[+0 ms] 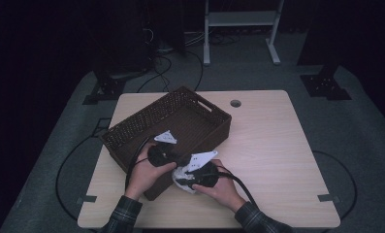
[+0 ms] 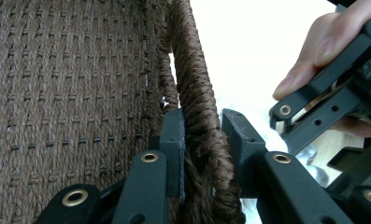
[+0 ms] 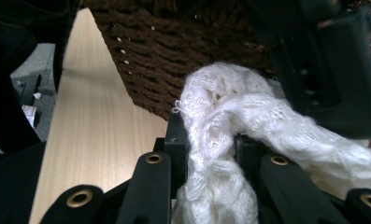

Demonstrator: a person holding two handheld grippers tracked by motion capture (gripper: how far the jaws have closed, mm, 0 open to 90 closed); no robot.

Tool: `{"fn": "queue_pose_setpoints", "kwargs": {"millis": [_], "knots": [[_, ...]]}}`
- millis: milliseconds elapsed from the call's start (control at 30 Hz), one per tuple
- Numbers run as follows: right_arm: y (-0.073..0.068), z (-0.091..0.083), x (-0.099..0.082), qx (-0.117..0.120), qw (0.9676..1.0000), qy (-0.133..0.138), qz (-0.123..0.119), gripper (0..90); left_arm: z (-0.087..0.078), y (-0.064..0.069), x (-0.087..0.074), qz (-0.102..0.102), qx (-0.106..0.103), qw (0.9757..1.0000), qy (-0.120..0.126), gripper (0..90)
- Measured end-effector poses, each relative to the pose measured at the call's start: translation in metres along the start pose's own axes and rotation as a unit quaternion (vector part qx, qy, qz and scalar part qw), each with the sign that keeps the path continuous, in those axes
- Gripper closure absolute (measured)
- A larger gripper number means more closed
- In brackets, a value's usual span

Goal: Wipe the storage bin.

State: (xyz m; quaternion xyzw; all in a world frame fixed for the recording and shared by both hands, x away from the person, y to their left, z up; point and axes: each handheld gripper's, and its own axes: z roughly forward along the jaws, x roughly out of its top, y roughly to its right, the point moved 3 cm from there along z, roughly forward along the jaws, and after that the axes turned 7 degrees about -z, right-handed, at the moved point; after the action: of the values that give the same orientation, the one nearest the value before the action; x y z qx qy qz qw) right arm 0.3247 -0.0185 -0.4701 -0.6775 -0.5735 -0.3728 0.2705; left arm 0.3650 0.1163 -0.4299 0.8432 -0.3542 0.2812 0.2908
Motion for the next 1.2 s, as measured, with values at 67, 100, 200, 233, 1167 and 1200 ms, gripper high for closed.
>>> {"fn": "queue_pose_setpoints", "kwargs": {"millis": [67,100,200,233,1167,1200], "knots": [[0.000,0.001,-0.001,0.000,1.0000,-0.003,0.001,72.4,0.000,0.000,0.000,-0.001,-0.001,1.0000,0.002,70.2],[0.001,0.004,-0.003,0.002,1.0000,-0.007,0.003,72.4,0.000,0.000,0.000,0.002,0.000,1.0000,-0.001,70.2],[0.001,0.010,-0.009,0.005,0.9998,-0.015,0.013,72.4,0.000,0.000,0.000,-0.001,0.000,1.0000,-0.001,70.2],[0.001,0.010,-0.009,0.005,0.9998,-0.015,0.013,72.4,0.000,0.000,0.000,-0.001,0.000,1.0000,-0.001,70.3],[-0.015,0.016,-0.001,0.027,0.9996,-0.007,-0.004,72.2,0.000,0.001,0.000,-0.002,0.000,1.0000,0.002,70.3],[-0.016,0.015,0.000,0.030,0.9996,-0.003,-0.001,72.2,0.000,0.000,0.000,0.002,0.001,1.0000,-0.001,70.3]]}}
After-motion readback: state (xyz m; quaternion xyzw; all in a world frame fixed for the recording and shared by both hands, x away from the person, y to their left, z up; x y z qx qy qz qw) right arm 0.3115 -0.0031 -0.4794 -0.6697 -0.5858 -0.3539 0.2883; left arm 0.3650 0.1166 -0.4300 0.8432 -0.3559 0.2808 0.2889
